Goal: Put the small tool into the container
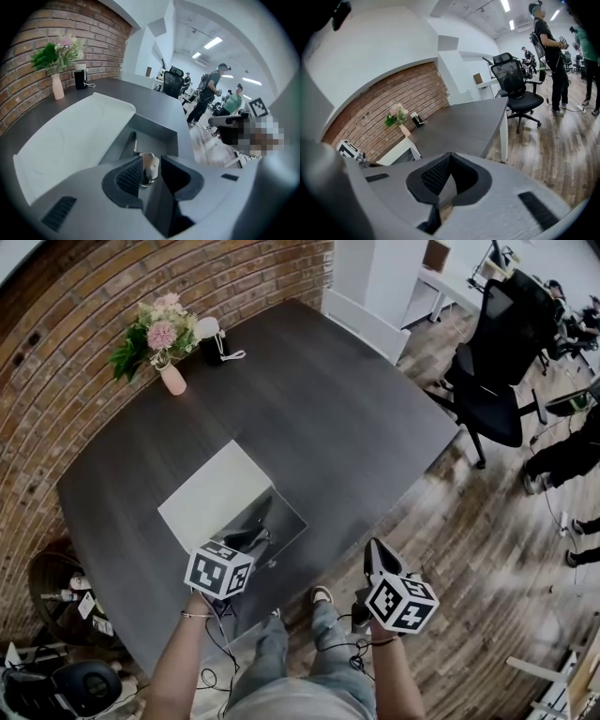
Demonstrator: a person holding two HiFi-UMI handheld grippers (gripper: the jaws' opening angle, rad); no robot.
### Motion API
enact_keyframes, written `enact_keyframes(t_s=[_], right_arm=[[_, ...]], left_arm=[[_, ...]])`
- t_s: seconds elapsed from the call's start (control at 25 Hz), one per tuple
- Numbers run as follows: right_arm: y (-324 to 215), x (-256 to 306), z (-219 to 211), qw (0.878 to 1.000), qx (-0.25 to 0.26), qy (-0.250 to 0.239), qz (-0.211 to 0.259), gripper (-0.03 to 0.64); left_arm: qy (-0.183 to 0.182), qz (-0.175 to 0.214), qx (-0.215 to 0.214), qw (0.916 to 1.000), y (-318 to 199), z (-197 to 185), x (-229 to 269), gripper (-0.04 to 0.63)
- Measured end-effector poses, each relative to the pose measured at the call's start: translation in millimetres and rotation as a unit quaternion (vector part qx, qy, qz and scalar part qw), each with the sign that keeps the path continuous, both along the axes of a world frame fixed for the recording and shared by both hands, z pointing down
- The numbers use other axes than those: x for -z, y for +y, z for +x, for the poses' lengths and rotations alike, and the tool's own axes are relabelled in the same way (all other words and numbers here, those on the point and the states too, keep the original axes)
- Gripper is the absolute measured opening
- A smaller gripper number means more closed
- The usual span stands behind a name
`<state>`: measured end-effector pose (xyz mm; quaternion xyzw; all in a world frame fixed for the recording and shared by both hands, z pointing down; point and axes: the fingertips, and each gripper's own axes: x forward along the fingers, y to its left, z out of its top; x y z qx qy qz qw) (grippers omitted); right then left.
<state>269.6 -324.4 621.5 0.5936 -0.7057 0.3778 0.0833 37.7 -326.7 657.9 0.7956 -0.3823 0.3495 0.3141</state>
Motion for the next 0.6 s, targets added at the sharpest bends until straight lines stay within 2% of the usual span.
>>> enact_keyframes(t_s=[0.2, 0.36, 0.48, 0.6], right_arm=[[-3, 14, -10, 1.0, 0.013, 0.002, 0.01, 0.002], [-13, 34, -31, 0.999, 0.037, 0.002, 0.03, 0.002], [-16, 50, -49, 0.997, 0.055, 0.003, 0.046, 0.002], [-22, 71, -70, 0.995, 0.079, 0.007, 0.067, 0.002]], left_arm=[[0.063, 0.019, 0.046, 0.9968, 7, -6, 29, 0.115], [0.107, 0.063, 0.103, 0.9869, 15, -27, 65, 0.114], [0.121, 0.114, 0.163, 0.9725, 19, -52, 97, 0.112], [0.131, 0.177, 0.233, 0.9472, 20, -85, 136, 0.093]])
